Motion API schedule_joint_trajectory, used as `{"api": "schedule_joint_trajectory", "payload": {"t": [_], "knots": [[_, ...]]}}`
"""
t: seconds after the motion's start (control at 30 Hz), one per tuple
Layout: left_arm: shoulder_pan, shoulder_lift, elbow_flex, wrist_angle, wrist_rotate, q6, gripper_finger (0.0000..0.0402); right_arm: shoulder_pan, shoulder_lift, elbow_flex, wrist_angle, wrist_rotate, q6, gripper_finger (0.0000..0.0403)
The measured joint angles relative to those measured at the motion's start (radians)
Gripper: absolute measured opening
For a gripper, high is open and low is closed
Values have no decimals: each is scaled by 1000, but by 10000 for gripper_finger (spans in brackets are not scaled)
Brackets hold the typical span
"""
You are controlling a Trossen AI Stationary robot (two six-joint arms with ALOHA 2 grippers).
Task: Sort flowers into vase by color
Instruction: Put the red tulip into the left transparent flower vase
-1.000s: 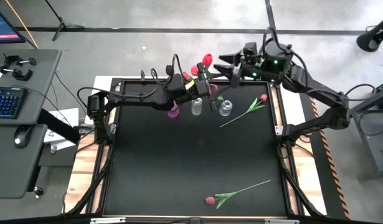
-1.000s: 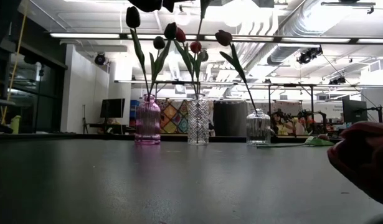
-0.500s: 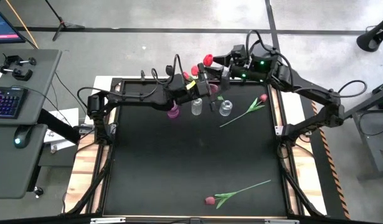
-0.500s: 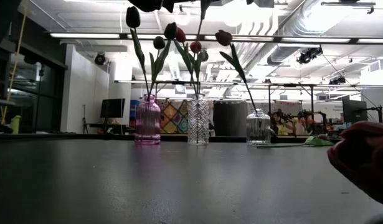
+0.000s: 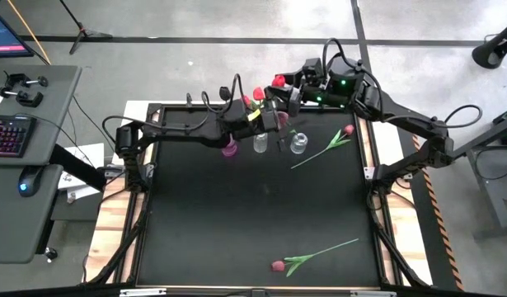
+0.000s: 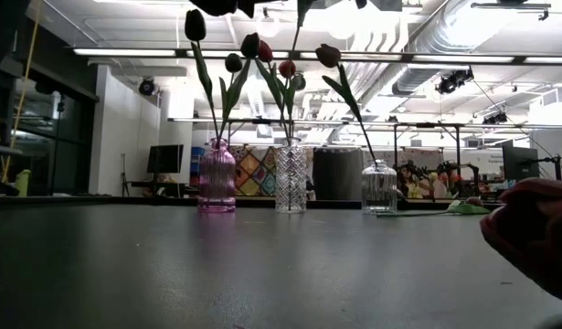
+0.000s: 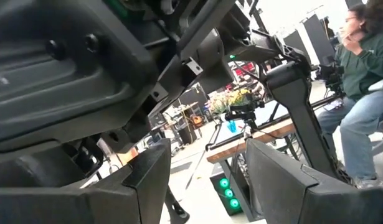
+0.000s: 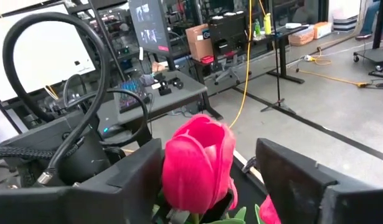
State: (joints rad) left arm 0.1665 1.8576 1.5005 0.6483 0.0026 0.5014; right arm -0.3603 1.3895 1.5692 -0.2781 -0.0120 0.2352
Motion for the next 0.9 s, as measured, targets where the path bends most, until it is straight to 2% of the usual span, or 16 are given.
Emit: {"api": "schedule_joint_trajectory", "payload": {"t": [0.17, 0.4, 0.67, 0.9], "knots": [[1, 0, 0, -3, -1, -1, 196, 1, 0, 0, 0, 0, 0, 172], [0, 0, 0, -1, -25, -1, 196, 0, -3, 0, 24, 11, -11, 18], [-25, -10, 2, -31, -33, -34, 196, 0, -16, 0, 59, 9, -34, 15], [-64, -24, 4, -146, -34, -133, 196, -11, -48, -3, 43, -2, -60, 5]]}}
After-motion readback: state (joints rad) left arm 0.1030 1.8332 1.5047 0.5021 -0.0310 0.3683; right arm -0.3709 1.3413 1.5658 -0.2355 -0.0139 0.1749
